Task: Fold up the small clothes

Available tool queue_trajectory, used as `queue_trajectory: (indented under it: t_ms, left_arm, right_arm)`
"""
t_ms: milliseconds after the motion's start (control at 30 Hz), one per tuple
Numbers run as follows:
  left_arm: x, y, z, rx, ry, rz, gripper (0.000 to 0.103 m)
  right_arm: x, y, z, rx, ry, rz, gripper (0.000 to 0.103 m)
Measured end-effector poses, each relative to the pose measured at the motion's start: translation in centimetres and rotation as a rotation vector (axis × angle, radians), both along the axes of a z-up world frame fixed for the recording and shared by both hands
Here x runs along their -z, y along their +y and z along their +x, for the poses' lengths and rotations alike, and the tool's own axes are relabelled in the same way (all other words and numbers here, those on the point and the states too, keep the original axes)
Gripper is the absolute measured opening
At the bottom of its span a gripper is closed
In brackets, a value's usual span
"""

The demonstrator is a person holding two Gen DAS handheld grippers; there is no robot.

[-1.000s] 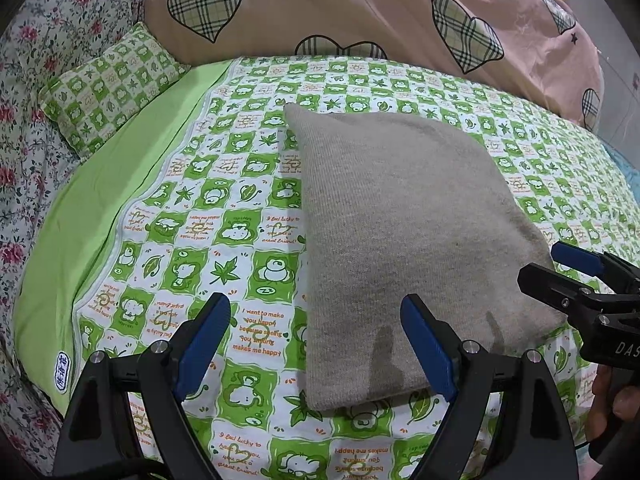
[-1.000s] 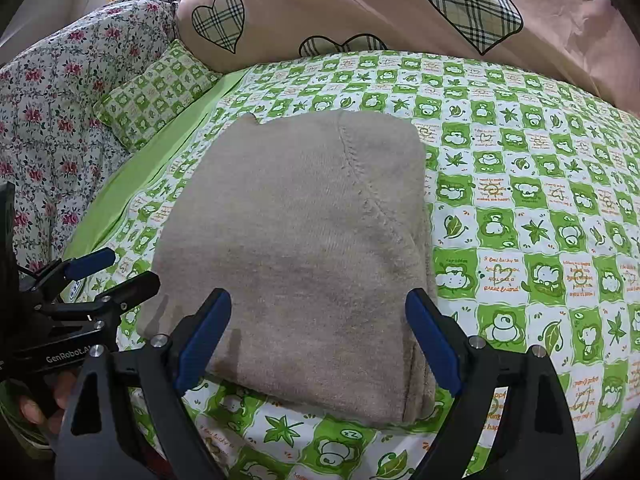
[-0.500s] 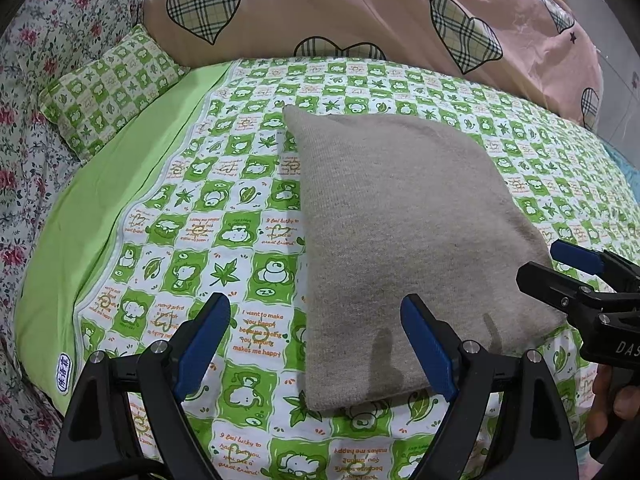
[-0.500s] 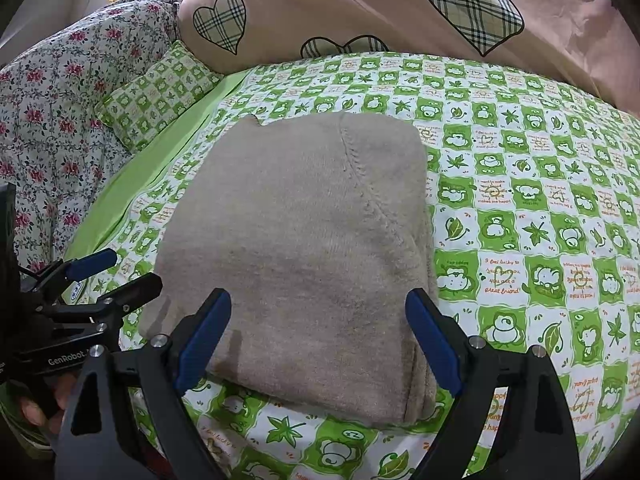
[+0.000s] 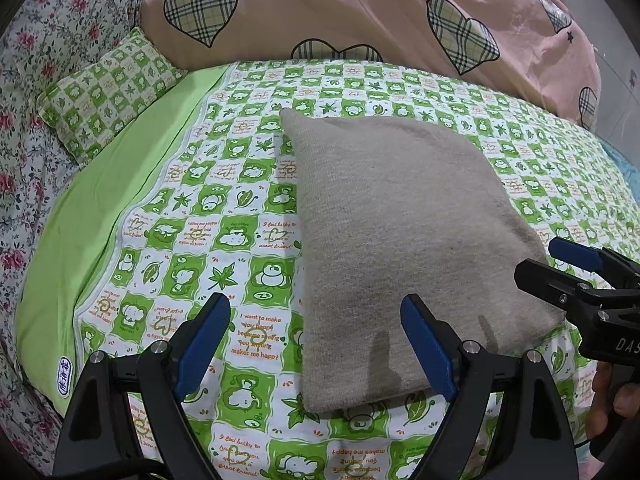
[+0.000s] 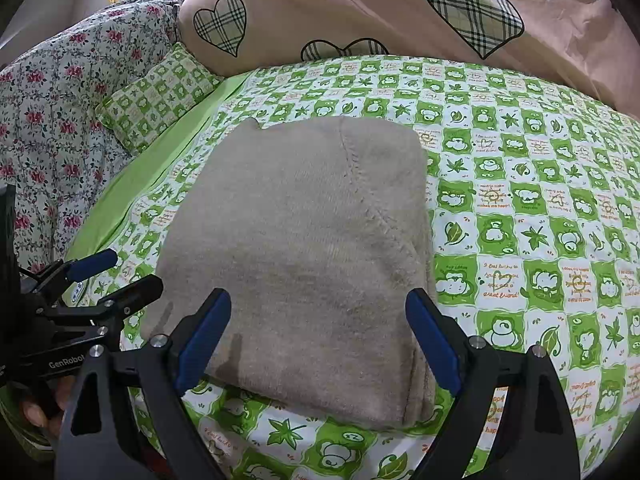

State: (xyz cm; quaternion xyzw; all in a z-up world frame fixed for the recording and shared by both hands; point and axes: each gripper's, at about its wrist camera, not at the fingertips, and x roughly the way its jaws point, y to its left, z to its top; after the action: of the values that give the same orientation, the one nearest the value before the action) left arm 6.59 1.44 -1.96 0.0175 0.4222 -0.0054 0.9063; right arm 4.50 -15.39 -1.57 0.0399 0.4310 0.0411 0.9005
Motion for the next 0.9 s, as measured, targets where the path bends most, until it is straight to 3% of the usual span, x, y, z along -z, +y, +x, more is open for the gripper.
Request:
queue_trajectory:
  t_ms: [900]
  left_arm:
    - [-0.6, -0.3, 1.0, 0.007, -0.010, 0.004, 0.088]
  right_arm:
    - [-1.1, 0.0, 1.3, -0.010, -0.013, -0.011, 0.089]
